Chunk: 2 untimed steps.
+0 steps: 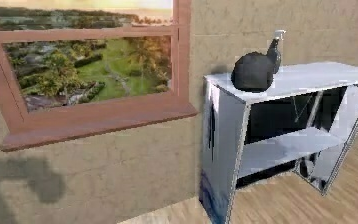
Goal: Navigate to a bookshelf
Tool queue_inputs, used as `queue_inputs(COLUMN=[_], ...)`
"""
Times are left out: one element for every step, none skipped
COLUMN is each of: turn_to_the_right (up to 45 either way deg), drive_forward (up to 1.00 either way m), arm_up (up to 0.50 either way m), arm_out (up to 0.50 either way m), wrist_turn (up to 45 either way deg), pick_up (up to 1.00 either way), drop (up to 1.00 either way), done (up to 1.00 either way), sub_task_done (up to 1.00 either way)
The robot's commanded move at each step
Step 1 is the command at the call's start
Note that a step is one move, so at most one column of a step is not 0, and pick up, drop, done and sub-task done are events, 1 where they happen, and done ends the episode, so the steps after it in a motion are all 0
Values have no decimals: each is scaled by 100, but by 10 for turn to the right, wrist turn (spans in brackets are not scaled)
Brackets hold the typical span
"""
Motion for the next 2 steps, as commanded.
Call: queue_inputs(turn_to_the_right=[0,330], drive_forward=[15,0], arm_up=[0,0], arm_out=[0,0], wrist_turn=[0,0], pick_up=[0,0], drop=[0,0], done=[0,0], sub_task_done=[0,0])
